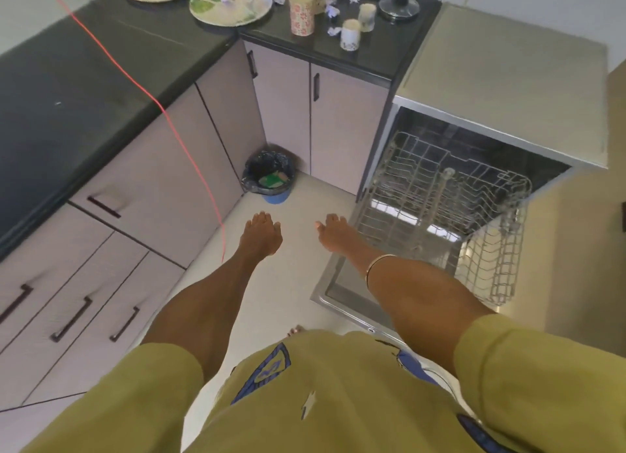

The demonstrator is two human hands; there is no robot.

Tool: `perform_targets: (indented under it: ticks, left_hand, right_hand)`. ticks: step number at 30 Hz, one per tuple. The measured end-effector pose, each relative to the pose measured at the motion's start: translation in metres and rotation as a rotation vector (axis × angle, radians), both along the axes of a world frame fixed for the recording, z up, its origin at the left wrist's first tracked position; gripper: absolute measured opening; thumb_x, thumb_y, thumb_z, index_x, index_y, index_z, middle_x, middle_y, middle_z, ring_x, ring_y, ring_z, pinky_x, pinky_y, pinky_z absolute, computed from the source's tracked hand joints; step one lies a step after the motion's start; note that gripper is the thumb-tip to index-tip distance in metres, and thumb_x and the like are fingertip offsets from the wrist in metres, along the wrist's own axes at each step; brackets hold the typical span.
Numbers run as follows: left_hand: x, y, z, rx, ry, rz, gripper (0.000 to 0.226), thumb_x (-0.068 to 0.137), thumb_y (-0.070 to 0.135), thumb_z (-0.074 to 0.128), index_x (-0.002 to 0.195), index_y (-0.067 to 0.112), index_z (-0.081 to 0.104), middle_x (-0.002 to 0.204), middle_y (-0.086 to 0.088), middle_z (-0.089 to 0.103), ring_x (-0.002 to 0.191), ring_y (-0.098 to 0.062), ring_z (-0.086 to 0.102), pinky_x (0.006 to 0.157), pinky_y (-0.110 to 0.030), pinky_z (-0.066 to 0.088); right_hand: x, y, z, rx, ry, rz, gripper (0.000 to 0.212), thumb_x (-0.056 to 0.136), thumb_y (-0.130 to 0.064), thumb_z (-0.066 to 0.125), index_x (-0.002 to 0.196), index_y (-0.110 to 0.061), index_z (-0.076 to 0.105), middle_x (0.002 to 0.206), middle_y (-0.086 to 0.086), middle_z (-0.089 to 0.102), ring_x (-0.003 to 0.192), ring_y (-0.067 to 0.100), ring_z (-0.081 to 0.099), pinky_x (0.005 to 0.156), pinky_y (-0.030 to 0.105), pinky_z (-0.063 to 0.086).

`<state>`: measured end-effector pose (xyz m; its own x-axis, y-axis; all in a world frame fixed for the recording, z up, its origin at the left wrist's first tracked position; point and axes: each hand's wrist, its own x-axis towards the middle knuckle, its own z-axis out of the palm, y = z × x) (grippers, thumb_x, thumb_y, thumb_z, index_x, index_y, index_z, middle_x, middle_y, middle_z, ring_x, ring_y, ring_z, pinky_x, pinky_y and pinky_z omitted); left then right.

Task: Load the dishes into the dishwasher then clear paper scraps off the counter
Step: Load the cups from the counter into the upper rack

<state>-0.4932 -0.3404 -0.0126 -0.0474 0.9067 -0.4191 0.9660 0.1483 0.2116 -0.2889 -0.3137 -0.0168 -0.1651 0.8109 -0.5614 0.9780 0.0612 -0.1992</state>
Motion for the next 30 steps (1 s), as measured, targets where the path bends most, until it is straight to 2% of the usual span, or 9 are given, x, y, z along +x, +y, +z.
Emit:
perform_targets:
  ticks: [4, 9, 17, 22, 27, 30]
  left_hand:
    - [-0.047, 0.007, 0.003, 0.014, 0.015, 0.03, 0.054, 0.106, 0.029, 0.024, 0.146, -0.006, 0.031, 0.156, -0.023, 0.028, 0.144, -0.036, 0.026, 0.119, -0.046, 0.02]
    - [-0.081, 0.026, -0.002, 0.013, 0.026, 0.051, 0.054, 0.105, 0.031, 0.025, 0.142, -0.006, 0.036, 0.15, -0.024, 0.037, 0.138, -0.037, 0.034, 0.115, -0.048, 0.025]
    - [-0.09, 0.089, 0.001, 0.013, -0.01, 0.004, 0.056, 0.106, 0.031, 0.021, 0.15, -0.004, 0.026, 0.158, -0.022, 0.025, 0.145, -0.036, 0.025, 0.119, -0.046, 0.018]
    - [-0.093, 0.156, 0.006, 0.049, -0.033, -0.044, 0.055, 0.106, 0.028, 0.023, 0.152, -0.003, 0.021, 0.161, -0.019, 0.018, 0.148, -0.033, 0.019, 0.12, -0.044, 0.015]
    - [-0.093, 0.24, 0.013, 0.058, -0.04, -0.106, 0.056, 0.107, 0.03, 0.022, 0.153, -0.003, 0.019, 0.162, -0.018, 0.016, 0.15, -0.031, 0.014, 0.122, -0.044, 0.011]
    - [-0.088, 0.295, 0.014, 0.084, -0.029, -0.136, 0.056, 0.107, 0.03, 0.023, 0.152, -0.003, 0.021, 0.161, -0.018, 0.019, 0.149, -0.032, 0.018, 0.121, -0.046, 0.013]
  right_hand:
    - [-0.042, 0.025, 0.001, 0.029, 0.035, -0.012, 0.057, 0.103, -0.04, 0.014, 0.151, -0.012, 0.029, 0.155, 0.013, 0.026, 0.142, 0.035, 0.024, 0.112, 0.051, 0.026]
    - [-0.069, 0.054, 0.003, 0.044, 0.001, 0.002, 0.057, 0.102, -0.039, 0.014, 0.15, -0.011, 0.03, 0.153, 0.014, 0.027, 0.141, 0.036, 0.024, 0.11, 0.052, 0.028]
    - [-0.089, 0.109, -0.003, 0.046, -0.012, -0.013, 0.056, 0.102, -0.036, 0.016, 0.152, -0.015, 0.028, 0.156, 0.013, 0.025, 0.143, 0.036, 0.021, 0.111, 0.051, 0.026]
    - [-0.103, 0.167, -0.005, 0.057, 0.029, -0.02, 0.056, 0.103, -0.036, 0.018, 0.154, -0.014, 0.024, 0.16, 0.012, 0.018, 0.147, 0.035, 0.014, 0.115, 0.051, 0.02]
    - [-0.104, 0.231, 0.004, 0.124, 0.063, -0.075, 0.052, 0.105, -0.031, 0.02, 0.148, -0.008, 0.033, 0.153, 0.017, 0.028, 0.14, 0.038, 0.025, 0.11, 0.052, 0.027]
    - [-0.097, 0.274, 0.017, 0.162, 0.065, -0.132, 0.052, 0.105, -0.032, 0.023, 0.149, -0.004, 0.029, 0.154, 0.017, 0.028, 0.14, 0.036, 0.026, 0.111, 0.05, 0.028]
